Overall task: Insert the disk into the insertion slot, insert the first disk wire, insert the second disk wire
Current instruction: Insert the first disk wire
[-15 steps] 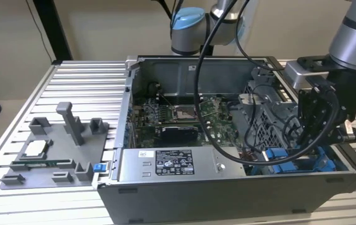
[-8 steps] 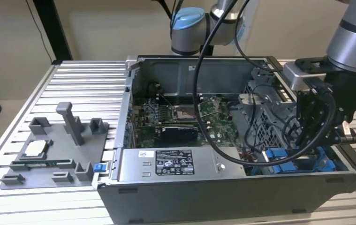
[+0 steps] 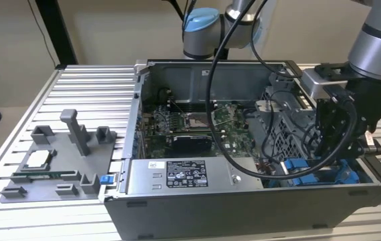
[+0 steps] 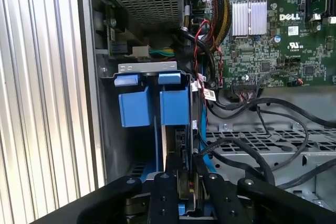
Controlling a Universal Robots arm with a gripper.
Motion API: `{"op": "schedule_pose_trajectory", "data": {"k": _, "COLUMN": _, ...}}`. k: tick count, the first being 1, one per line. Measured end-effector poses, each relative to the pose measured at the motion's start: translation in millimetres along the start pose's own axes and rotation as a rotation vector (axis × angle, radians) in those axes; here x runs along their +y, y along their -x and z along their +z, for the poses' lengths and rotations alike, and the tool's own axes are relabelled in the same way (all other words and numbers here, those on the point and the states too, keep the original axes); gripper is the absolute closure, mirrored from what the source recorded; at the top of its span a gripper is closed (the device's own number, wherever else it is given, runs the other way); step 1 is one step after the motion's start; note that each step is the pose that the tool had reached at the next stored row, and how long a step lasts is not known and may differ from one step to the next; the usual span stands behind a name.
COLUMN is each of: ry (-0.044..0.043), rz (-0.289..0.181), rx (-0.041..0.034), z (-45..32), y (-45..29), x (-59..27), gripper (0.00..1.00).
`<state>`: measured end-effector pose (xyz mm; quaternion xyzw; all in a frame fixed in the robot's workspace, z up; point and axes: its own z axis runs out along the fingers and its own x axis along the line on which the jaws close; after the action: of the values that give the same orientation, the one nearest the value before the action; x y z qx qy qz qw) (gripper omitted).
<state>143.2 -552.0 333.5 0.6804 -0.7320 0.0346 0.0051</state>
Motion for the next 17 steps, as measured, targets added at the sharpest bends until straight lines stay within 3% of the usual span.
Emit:
{"op": "schedule_pose_trajectory", "data": {"k": 9, "ry": 0.0005, "rz": 0.000, "rx": -0.0002, "z": -38.1, "y": -2.0, "x": -1.6, "gripper": 0.00}}
{"op": "schedule_pose_trajectory", "data": {"k": 17, "ry": 0.0035, "rz": 0.000, "rx": 0.0001, "z": -39.0, "y": -2.0, "x": -4.0, "gripper": 0.00}}
